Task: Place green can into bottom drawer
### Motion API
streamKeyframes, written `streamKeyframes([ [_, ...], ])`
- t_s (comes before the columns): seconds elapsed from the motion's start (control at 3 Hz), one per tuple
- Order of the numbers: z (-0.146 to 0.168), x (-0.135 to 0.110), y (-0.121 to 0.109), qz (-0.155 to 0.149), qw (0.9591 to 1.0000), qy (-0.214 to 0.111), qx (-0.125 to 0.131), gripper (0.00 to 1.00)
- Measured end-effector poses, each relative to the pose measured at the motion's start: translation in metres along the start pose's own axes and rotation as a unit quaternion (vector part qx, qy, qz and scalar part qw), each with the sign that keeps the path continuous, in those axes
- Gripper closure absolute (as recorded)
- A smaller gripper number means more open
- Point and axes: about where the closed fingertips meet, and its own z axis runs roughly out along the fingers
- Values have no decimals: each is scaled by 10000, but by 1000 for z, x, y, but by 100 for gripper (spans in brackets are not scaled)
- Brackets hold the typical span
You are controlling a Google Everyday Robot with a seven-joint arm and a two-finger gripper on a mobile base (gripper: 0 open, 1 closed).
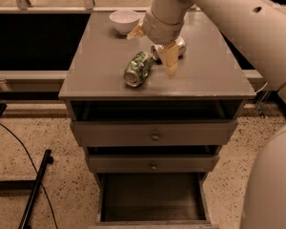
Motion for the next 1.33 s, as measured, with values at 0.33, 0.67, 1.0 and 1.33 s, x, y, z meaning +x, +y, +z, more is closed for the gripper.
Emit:
streamKeyframes([
  [0.33,24,-3,-12,-530,9976,-420,-141,0],
  [0.67,42,-7,-10,-858,9929,-737,-362,0],
  [1.0,62,-14,-7,-1122,9873,-923,-646,18],
  [1.33,76,-21,-3,-1239,9836,-905,-947,41],
])
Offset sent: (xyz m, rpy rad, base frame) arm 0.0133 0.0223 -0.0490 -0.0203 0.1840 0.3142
